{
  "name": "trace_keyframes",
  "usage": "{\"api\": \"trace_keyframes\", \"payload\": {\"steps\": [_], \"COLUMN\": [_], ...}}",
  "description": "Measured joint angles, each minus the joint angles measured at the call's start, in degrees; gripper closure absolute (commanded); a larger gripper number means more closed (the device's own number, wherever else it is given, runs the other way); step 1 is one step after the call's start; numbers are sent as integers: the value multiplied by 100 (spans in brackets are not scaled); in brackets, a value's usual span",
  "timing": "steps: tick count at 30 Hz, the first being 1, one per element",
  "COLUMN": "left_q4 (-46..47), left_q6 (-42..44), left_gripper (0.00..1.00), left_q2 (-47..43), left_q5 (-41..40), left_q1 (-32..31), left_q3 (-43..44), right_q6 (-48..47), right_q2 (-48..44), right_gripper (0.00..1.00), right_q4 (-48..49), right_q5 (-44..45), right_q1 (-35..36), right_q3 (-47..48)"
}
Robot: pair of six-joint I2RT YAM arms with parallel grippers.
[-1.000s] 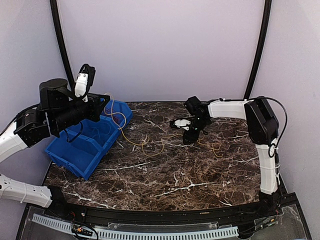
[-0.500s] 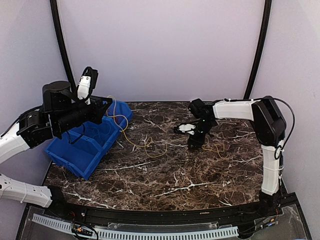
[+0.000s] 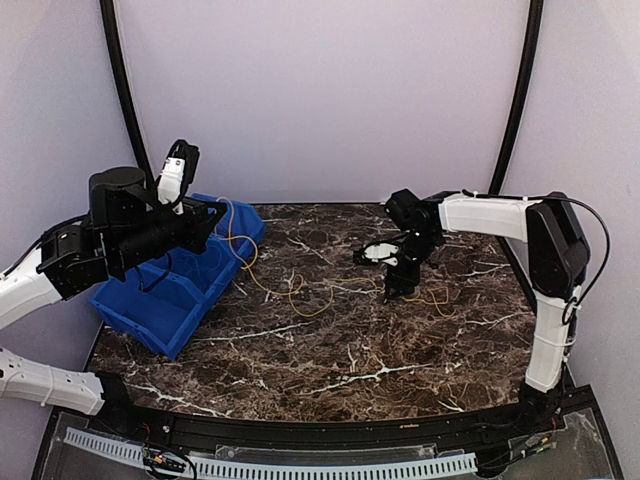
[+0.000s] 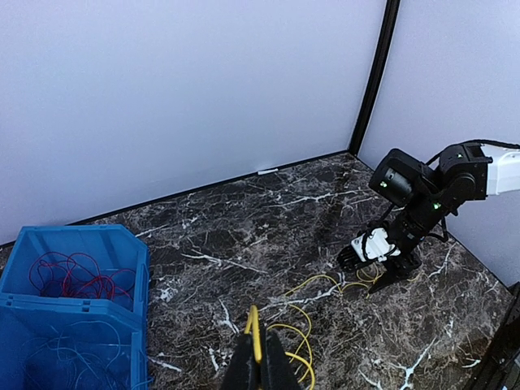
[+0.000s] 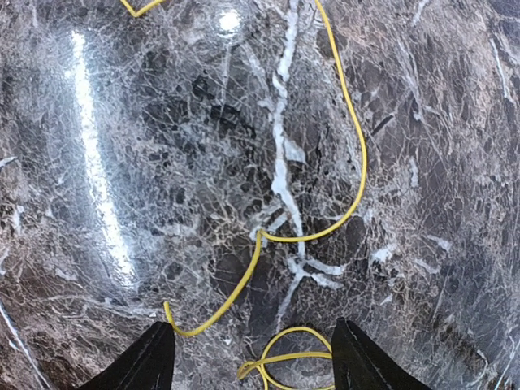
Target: Untangle the cables
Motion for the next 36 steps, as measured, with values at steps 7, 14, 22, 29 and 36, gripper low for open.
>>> {"api": "trace_keyframes", "payload": {"steps": [7, 14, 22, 29, 36], "left_q4": [0, 66, 160, 221, 201], "left_q6": [0, -2, -7, -28, -42], "left_gripper": [100, 100, 100, 100, 100], "left_q2": [0, 0, 0, 20, 15], "left_q5": [39, 57, 66, 125, 48], "left_q1": [0, 0, 0, 0, 0], "left_q3": [-26, -83, -138, -195, -197], "right_q6": [-68, -22, 155, 511, 623], "right_q2": [-2, 227, 601, 1040, 1019], "right_gripper": [42, 45, 58, 100, 100], "right_q4": [136, 157, 83, -28, -114], "right_q5": [269, 157, -160, -297, -459], "right_q1": [-2, -2, 0, 0, 33], "right_q3": [-109, 153, 597, 1217, 1217]}}
